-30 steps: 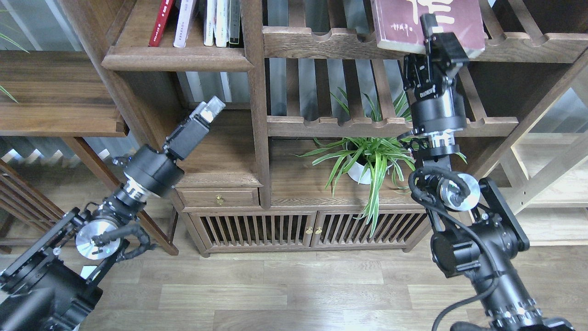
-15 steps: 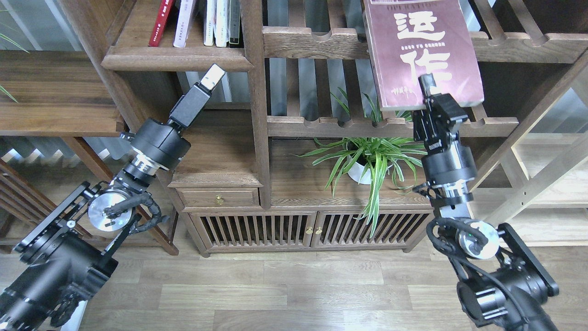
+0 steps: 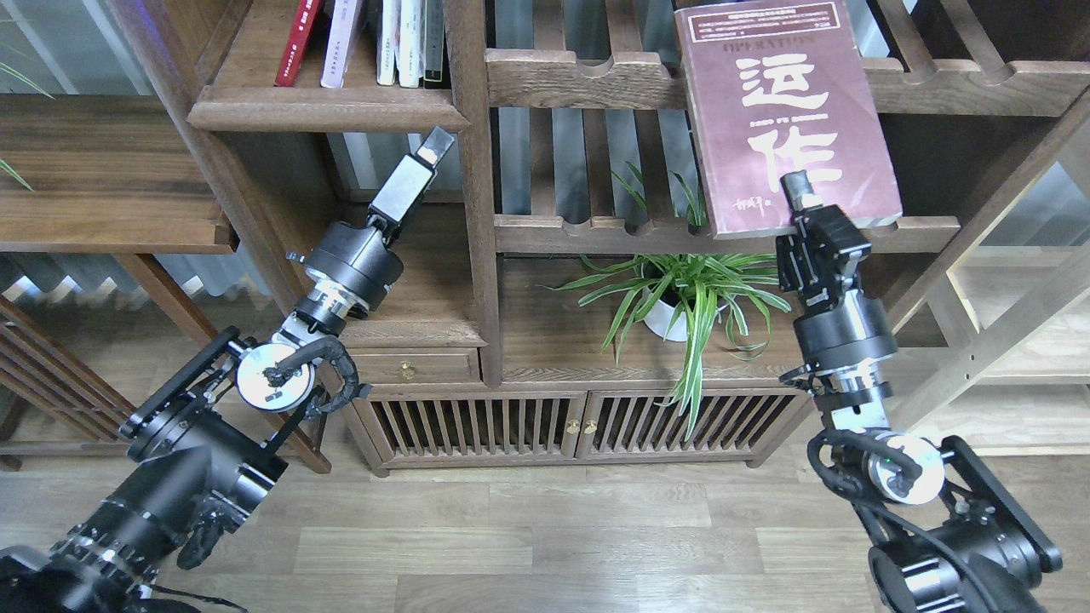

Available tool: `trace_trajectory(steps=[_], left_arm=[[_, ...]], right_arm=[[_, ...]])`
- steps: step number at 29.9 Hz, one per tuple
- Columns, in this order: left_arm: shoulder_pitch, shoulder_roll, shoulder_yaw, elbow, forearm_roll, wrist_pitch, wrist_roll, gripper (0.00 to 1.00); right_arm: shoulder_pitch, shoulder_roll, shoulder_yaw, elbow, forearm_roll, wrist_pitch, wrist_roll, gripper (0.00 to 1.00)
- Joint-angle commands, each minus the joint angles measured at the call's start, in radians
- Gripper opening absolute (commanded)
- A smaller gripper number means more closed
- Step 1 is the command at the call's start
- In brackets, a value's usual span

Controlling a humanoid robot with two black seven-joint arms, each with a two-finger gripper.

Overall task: Organize books on shelf
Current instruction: 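Pull the dark red book down off the top shelf with the right gripper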

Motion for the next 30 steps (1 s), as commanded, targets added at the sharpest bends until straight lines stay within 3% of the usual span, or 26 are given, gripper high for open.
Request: trace_trajectory(steps=[1, 10, 21, 30], left_arm=[[-0.004, -0.001, 0.026, 0.002, -0.057, 0.0, 0.081, 0.99], [0.001, -0.001, 0.033, -0.012, -0.138, 0.0, 0.175, 0.99], [-0.007, -0.001, 0.04, -0.012, -0.137, 0.0, 0.18, 0.99], [-0.025, -0.001, 0.038, 0.004, -0.138, 0.0, 0.178, 0.99]], right_arm=[[-0.001, 0.01, -0.03, 0.0, -0.002, 0.0, 0.0, 0.0], [0.001, 0.045, -0.096, 0.0, -0.028, 0.0, 0.0, 0.0], [0.125, 0.049, 0.013, 0.001, -0.025, 0.0, 0.003, 0.0], [0.134, 0.101, -0.047, 0.003, -0.026, 0.0, 0.001, 0.0]])
